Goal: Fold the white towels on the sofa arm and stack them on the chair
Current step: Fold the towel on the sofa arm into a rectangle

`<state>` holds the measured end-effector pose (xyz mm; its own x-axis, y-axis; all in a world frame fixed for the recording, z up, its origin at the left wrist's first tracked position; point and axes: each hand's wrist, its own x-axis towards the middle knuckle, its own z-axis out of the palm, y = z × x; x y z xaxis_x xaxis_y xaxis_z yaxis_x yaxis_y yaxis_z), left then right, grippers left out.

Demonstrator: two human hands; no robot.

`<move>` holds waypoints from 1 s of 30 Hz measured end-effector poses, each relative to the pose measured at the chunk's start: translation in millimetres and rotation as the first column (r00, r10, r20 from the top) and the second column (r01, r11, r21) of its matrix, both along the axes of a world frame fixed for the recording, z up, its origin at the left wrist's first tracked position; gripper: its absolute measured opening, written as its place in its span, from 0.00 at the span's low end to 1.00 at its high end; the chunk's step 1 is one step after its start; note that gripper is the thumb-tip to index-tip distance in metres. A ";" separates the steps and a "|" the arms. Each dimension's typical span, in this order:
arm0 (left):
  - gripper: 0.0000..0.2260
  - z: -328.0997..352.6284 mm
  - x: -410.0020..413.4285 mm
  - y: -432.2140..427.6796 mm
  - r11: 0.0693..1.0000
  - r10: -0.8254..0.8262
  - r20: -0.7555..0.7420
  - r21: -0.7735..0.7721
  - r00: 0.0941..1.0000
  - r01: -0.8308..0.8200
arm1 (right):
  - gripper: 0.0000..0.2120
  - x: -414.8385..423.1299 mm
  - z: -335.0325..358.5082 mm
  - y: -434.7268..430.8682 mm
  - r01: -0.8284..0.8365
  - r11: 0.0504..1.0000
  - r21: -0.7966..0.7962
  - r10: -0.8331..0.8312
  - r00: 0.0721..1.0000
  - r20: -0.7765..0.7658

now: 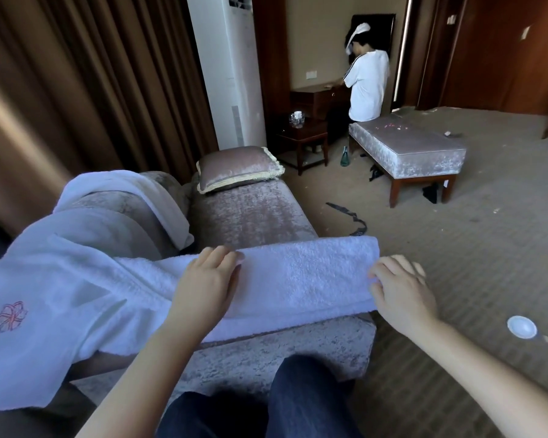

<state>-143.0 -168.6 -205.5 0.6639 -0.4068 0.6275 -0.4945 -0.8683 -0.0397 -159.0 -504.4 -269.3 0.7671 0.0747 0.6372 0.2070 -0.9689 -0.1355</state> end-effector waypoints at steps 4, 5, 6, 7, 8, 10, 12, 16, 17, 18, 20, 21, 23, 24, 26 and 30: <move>0.19 -7.7 35.8 -43.2 0.992 -0.018 -0.114 0.119 0.993 0.032 | 0.27 24.9 16.6 41.5 -0.038 0.995 0.090 0.049 0.990 -0.129; 0.21 -12.7 40.3 -52.5 0.989 -0.011 -0.164 0.146 0.986 0.036 | 0.33 33.6 16.0 46.0 -0.061 0.995 0.079 0.076 0.976 -0.206; 0.22 -18.0 42.8 -59.6 0.986 0.001 -0.209 0.165 0.978 0.034 | 0.39 41.5 15.2 46.7 -0.076 0.993 0.094 0.100 0.951 -0.292; 0.23 -22.7 43.9 -64.6 0.985 0.018 -0.239 0.173 0.971 0.024 | 0.45 49.2 13.3 44.8 -0.076 0.989 0.128 0.117 0.928 -0.353; 0.24 -25.4 43.9 -67.7 0.985 0.036 -0.258 0.174 0.965 0.009 | 0.49 56.0 11.4 41.7 -0.070 0.985 0.156 0.125 0.917 -0.378; 0.24 -29.5 44.4 -69.6 0.986 0.065 -0.259 0.165 0.964 -0.022 | 0.45 64.5 9.0 37.9 -0.063 0.981 0.182 0.122 0.934 -0.335; 0.24 -30.0 45.8 -71.5 0.986 0.089 -0.261 0.159 0.961 -0.048 | 0.38 67.9 8.6 37.0 -0.071 0.979 0.190 0.123 0.951 -0.283; 0.24 -30.9 46.7 -75.3 0.985 0.117 -0.254 0.155 0.960 -0.079 | 0.35 67.1 7.7 38.7 -0.083 0.978 0.192 0.130 0.960 -0.249; 0.25 -31.1 46.0 -75.3 0.985 0.112 -0.271 0.159 0.956 -0.071 | 0.37 66.7 9.2 38.7 -0.084 0.978 0.189 0.132 0.957 -0.258; 0.26 -30.2 44.8 -74.9 0.987 0.093 -0.297 0.154 0.950 -0.049 | 0.40 65.8 10.3 37.8 -0.081 0.980 0.184 0.132 0.950 -0.284; 0.28 -24.8 41.9 -70.8 0.996 0.014 -0.341 0.085 0.940 0.016 | 0.45 62.8 10.7 37.5 -0.074 0.986 0.150 0.123 0.926 -0.356; 0.29 -18.2 38.6 -65.7 0.999 -0.043 -0.360 -0.002 0.932 0.045 | 0.44 61.1 12.4 39.5 -0.068 0.991 0.111 0.105 0.922 -0.373; 0.25 1.8 27.9 -48.1 0.980 -0.119 -0.277 -0.186 0.953 0.069 | 0.39 56.6 18.7 49.3 -0.052 0.996 0.074 0.073 0.941 -0.330; 0.21 12.3 21.9 -33.6 0.972 -0.114 -0.178 -0.224 0.977 0.072 | 0.36 53.3 23.8 60.8 -0.059 0.995 0.076 0.077 0.959 -0.273; 0.17 26.8 10.8 4.4 0.981 -0.041 -0.030 -0.190 0.999 0.035 | 0.28 48.3 34.5 95.2 -0.157 0.983 0.093 0.169 0.976 -0.139; 0.15 28.9 -21.4 97.8 0.981 0.188 0.051 -0.067 0.981 -0.184 | 0.18 40.3 45.9 192.6 -0.443 0.895 0.054 0.441 0.896 0.046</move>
